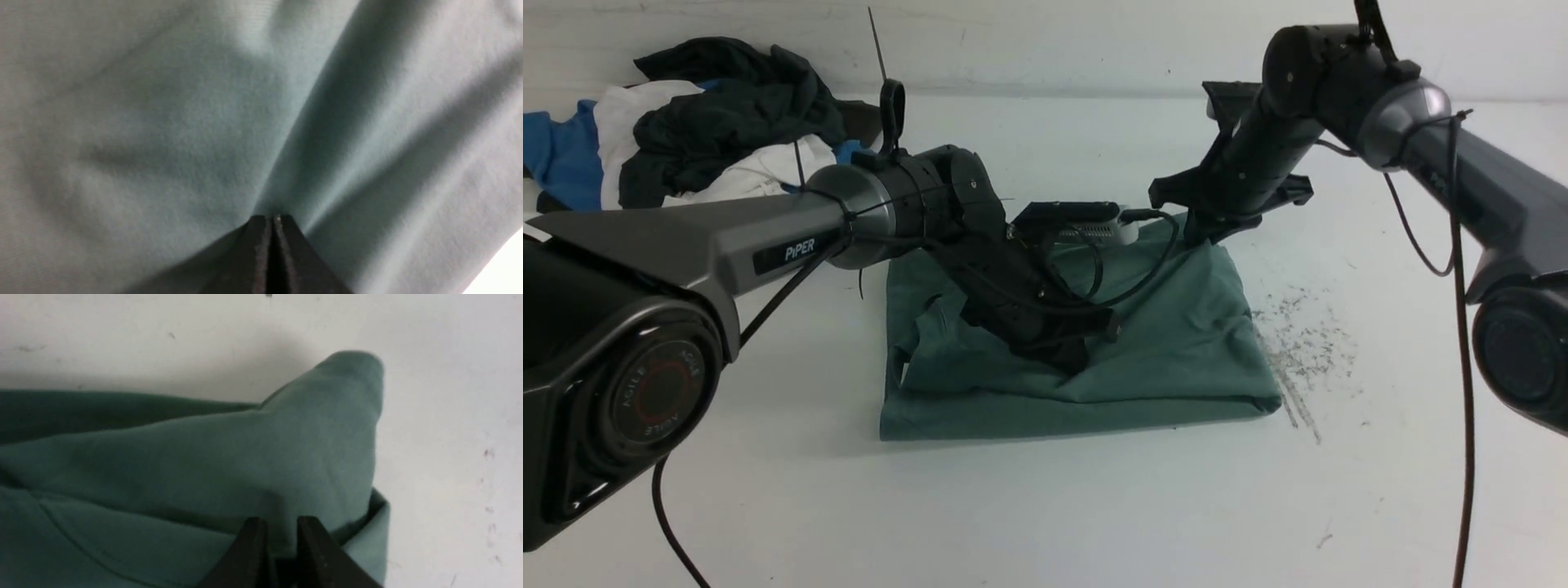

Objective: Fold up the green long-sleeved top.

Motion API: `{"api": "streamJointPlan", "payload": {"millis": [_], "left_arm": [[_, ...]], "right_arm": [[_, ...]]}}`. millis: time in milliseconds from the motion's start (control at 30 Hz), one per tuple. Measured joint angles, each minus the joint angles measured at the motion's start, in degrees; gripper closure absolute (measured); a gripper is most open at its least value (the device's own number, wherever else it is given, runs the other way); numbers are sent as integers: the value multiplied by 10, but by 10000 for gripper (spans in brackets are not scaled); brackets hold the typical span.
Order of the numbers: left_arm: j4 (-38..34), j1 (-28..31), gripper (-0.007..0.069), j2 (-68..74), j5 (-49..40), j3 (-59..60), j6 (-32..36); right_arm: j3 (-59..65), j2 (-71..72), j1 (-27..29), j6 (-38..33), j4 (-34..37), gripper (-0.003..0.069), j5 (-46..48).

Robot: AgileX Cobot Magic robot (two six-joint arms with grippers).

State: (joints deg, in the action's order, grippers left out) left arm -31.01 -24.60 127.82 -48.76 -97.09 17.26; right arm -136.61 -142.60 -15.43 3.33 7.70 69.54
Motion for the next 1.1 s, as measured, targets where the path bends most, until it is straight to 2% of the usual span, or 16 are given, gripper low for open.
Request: {"api": "streamJointPlan", "payload": {"millis": [33, 100, 133, 167, 233, 300, 467, 533, 667, 767, 933, 967, 1000, 1033, 1067, 1100], "left_arm": [[2, 0, 629, -4, -5, 1, 0], [21, 0, 629, -30, -37, 6, -2], [23, 0, 629, -32, -39, 6, -2], [31, 0, 629, -58, -43, 6, -5], [44, 1, 629, -96, -51, 6, -12], [60, 3, 629, -123, -63, 6, -23], [143, 12, 629, -202, -114, 18, -78], [208, 22, 629, -258, -135, 57, -119], [260, 44, 629, -362, -140, 134, -155], [264, 59, 629, -441, -137, 199, -168], [264, 72, 629, -566, -122, 309, -176], [264, 72, 629, -621, -112, 349, -178], [264, 72, 629, -627, -110, 358, -180], [263, 72, 629, -684, -98, 396, -186], [263, 72, 629, -690, -96, 401, -187], [263, 72, 629, -729, -85, 427, -196]], "right_arm": [[-4, 1, 0, 0, -1, 506, 4], [-34, 14, 0, 0, -19, 396, 19], [-34, 14, 0, 0, -21, 396, 19], [-48, 30, 0, -2, -28, 349, 20], [-53, 60, 0, -4, -30, 319, 20], [-46, 89, 0, -4, -30, 314, 20], [53, 193, 0, -13, -32, 398, 20], [160, 280, 3, -17, -52, 517, 24], [281, 405, 13, -7, -62, 648, 27], [348, 495, 15, -4, -64, 668, 24], [474, 644, 15, -4, -54, 673, -50], [542, 714, 15, -2, -48, 673, -109], [542, 714, 15, -2, -47, 673, -109], [614, 787, 15, 0, -40, 673, -173], [622, 796, 15, 0, -39, 673, -180], [680, 853, 15, 1, -35, 673, -235]]}}
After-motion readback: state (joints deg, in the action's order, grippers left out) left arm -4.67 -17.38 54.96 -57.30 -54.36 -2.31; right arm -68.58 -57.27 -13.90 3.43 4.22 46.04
